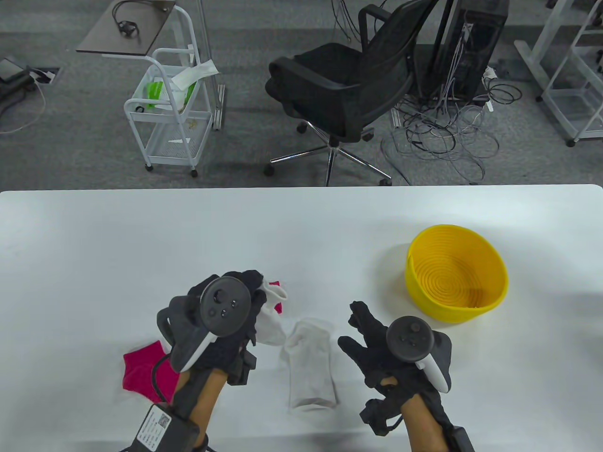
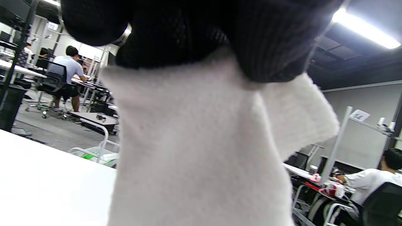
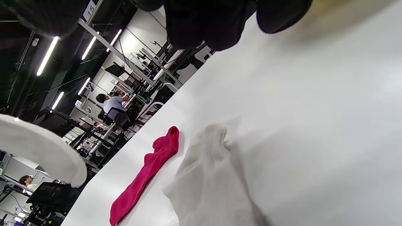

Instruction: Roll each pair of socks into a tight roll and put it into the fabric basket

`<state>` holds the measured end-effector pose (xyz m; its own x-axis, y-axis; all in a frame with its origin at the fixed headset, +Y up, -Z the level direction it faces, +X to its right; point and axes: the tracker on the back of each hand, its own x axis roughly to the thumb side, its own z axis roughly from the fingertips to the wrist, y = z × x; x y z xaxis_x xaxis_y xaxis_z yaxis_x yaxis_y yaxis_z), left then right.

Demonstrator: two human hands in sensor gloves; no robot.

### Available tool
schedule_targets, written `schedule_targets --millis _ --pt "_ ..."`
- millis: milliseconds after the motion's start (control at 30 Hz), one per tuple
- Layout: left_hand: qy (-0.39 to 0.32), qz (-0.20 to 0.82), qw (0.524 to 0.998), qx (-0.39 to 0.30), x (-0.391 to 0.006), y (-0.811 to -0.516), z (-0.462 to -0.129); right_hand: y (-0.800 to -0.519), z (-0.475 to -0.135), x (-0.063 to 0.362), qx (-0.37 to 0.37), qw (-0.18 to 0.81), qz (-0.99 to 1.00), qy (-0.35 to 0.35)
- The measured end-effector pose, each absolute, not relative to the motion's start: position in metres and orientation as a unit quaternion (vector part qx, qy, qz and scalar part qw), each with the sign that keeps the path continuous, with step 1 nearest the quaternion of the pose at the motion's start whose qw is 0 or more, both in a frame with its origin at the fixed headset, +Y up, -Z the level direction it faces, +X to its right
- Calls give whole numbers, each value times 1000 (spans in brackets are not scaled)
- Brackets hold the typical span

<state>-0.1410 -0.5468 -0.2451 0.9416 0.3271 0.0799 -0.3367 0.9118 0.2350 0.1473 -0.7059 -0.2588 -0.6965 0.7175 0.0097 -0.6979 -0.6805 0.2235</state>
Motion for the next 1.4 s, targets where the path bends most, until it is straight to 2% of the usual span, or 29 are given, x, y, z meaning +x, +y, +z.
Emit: schedule_targets --millis 300,667,867,933,1400 --pt "-67 185 976 91 -110 -568 -208 -705 -262 159 25 410 907 90" --pt "-77 243 966 32 -97 -598 -200 -706 -264 161 17 406 909 94" --pt "-69 237 969 1 -87 -614 -209 -706 -263 162 12 405 909 96" --pt "-71 224 972 9 -84 -618 -212 -706 -263 162 11 405 909 97" --pt "-32 160 985 -47 -67 -665 -262 -706 -265 163 9 406 908 101"
